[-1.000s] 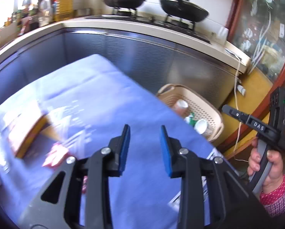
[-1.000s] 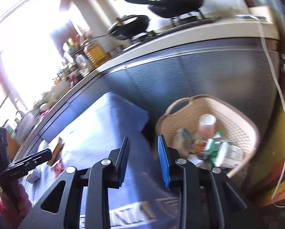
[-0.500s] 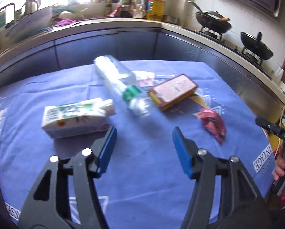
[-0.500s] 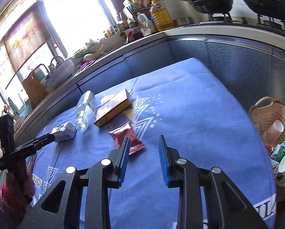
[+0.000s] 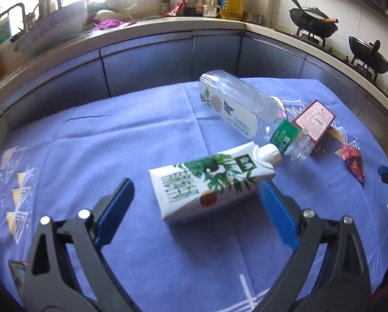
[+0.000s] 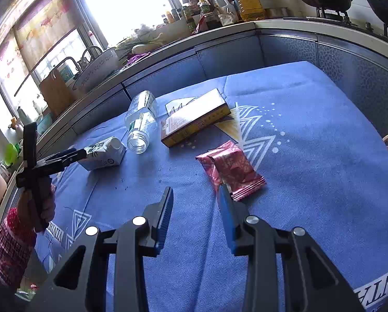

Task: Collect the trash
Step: 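Grasp the white milk carton with the left tool while the right grasps the red snack bag, then carry the carton and snack bag over the basket and open both tools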

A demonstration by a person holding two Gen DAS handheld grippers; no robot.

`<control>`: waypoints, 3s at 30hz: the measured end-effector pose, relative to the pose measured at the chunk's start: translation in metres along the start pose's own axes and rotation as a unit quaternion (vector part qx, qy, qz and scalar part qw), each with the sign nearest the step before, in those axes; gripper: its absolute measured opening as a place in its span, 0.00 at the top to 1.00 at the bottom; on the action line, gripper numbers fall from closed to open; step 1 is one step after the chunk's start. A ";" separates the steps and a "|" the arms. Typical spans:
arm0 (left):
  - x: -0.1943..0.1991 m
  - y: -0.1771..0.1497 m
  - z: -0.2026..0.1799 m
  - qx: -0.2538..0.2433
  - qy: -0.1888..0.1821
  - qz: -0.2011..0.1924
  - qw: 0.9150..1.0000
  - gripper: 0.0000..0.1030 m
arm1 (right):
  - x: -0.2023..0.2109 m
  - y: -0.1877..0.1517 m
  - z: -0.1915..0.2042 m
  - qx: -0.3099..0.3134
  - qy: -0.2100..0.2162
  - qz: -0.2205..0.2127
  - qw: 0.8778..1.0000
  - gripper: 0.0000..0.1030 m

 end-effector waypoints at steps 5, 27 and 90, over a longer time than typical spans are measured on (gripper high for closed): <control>-0.026 0.001 0.005 0.025 -0.063 0.039 0.997 0.10 | -0.002 -0.005 0.006 0.005 -0.006 0.010 1.000 0.64; 0.000 -0.036 -0.075 -0.089 -0.017 0.026 0.996 0.09 | -0.036 0.015 -0.022 0.055 -0.087 0.009 0.995 0.36; -0.164 -0.018 -0.666 -0.270 -0.267 0.176 0.908 0.51 | 0.153 -0.094 -0.407 -0.189 -0.280 -0.048 0.940 0.62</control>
Point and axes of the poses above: each gripper's, at about its wrist camera, not at the fingertips, and x roughly against the way its jaws point, z to its left, y to its top, the point moved 9 cm from there along -x, roughly the way its jaws point, and after that the axes turned 2 degrees about -z, right-handed, at the moved point
